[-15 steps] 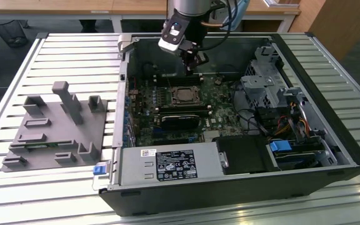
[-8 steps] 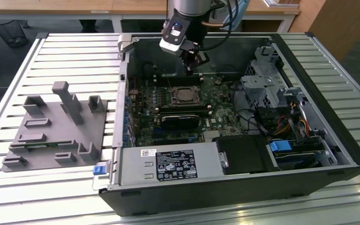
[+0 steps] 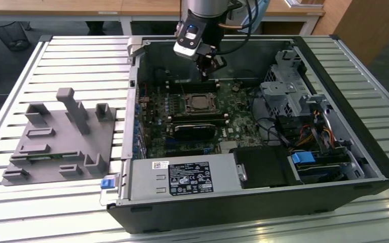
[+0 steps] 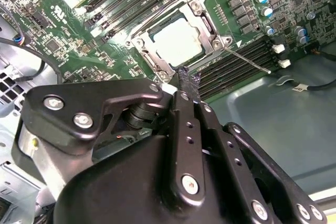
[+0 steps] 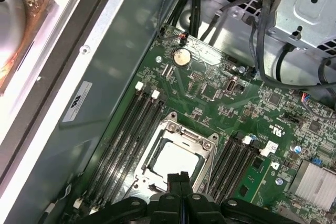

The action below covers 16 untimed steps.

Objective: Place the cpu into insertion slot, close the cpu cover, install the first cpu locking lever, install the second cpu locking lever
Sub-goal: 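Install the first cpu locking lever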

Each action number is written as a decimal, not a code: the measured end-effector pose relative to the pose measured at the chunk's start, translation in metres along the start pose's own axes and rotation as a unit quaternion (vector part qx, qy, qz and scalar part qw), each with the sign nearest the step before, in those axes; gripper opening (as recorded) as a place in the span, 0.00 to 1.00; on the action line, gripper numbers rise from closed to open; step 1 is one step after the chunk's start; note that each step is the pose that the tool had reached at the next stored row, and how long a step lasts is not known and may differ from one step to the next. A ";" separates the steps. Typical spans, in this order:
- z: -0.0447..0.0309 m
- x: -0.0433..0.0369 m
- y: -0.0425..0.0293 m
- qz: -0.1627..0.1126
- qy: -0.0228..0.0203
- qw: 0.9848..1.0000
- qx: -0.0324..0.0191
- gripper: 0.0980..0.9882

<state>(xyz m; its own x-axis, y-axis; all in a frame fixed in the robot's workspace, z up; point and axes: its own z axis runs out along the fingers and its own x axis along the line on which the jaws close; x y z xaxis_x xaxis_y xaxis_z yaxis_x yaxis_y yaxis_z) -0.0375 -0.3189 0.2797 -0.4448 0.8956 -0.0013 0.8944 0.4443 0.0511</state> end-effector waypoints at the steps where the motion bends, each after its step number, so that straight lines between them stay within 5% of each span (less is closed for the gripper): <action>1: 0.0000 0.0000 0.0000 -0.002 0.000 1.000 0.000 0.01; 16: 0.0000 -0.0001 0.0000 -0.031 0.002 1.000 0.000 0.01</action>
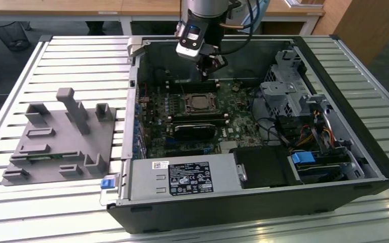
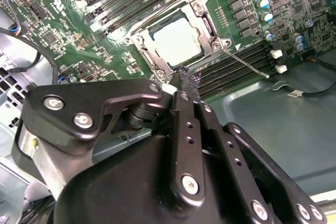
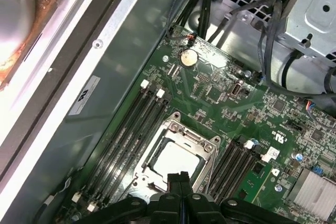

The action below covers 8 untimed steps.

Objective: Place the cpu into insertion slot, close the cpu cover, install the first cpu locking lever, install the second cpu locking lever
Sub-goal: 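Install the first cpu locking lever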

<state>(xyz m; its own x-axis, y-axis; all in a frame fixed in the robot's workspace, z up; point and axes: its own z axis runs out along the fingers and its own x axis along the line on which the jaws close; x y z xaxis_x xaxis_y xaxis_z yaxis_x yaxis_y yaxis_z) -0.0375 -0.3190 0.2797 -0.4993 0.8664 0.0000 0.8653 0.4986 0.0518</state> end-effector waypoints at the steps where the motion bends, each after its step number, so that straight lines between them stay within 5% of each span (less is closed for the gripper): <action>1: 0.0000 0.0000 0.0000 -0.003 0.000 1.000 0.000 0.01; 8: 0.0000 0.0000 0.0000 -0.024 0.001 1.000 0.000 0.01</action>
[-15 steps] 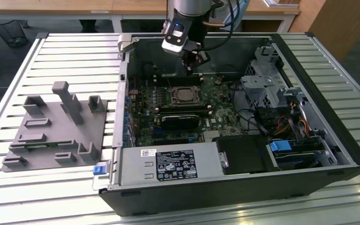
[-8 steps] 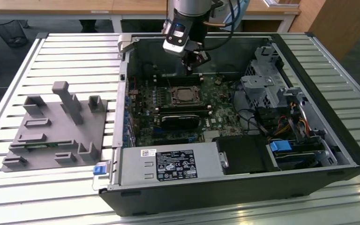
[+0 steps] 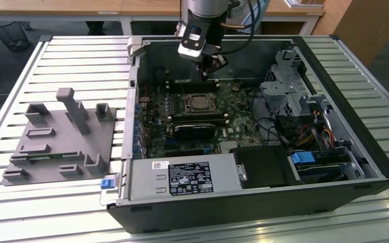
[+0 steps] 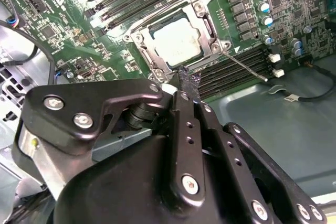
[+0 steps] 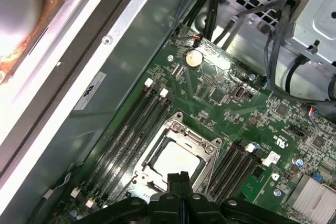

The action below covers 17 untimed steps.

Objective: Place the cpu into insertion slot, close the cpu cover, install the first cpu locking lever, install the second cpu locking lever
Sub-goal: 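Install the first cpu locking lever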

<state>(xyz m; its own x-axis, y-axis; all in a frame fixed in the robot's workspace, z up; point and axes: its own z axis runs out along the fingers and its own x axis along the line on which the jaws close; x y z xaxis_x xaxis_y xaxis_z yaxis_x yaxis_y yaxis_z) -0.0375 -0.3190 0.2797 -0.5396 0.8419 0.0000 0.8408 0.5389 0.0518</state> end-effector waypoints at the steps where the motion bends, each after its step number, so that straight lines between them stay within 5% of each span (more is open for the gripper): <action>1: 0.0000 0.0000 0.0000 -0.003 0.000 1.000 0.000 0.01; 17: 0.0000 -0.0001 -0.0001 -0.056 0.003 0.998 0.000 0.01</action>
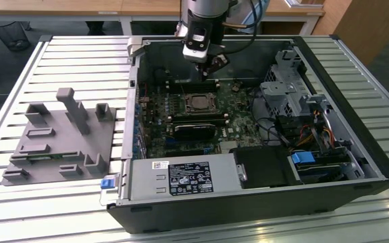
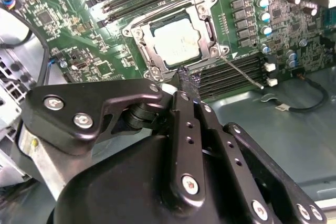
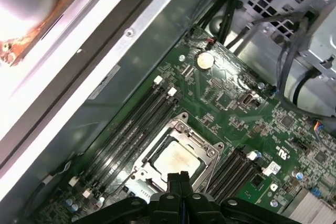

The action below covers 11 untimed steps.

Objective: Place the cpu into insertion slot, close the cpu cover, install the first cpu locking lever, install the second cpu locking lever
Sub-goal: 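Install the first cpu locking lever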

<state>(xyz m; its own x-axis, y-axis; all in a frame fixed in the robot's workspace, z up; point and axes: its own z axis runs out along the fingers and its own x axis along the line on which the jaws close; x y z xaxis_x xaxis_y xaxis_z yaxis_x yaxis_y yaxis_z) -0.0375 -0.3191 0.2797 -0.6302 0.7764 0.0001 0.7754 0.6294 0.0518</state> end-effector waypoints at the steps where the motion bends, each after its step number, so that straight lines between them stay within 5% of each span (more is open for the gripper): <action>1: 0.0000 0.0000 0.0000 -0.007 0.000 1.000 0.000 0.01; 11: 0.0000 0.0000 0.0000 -0.065 0.003 0.998 0.000 0.01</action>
<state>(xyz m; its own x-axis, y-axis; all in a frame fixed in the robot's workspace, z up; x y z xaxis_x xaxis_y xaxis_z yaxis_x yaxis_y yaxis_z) -0.0375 -0.3192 0.2797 -0.7257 0.6880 0.0000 0.6871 0.7248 0.0518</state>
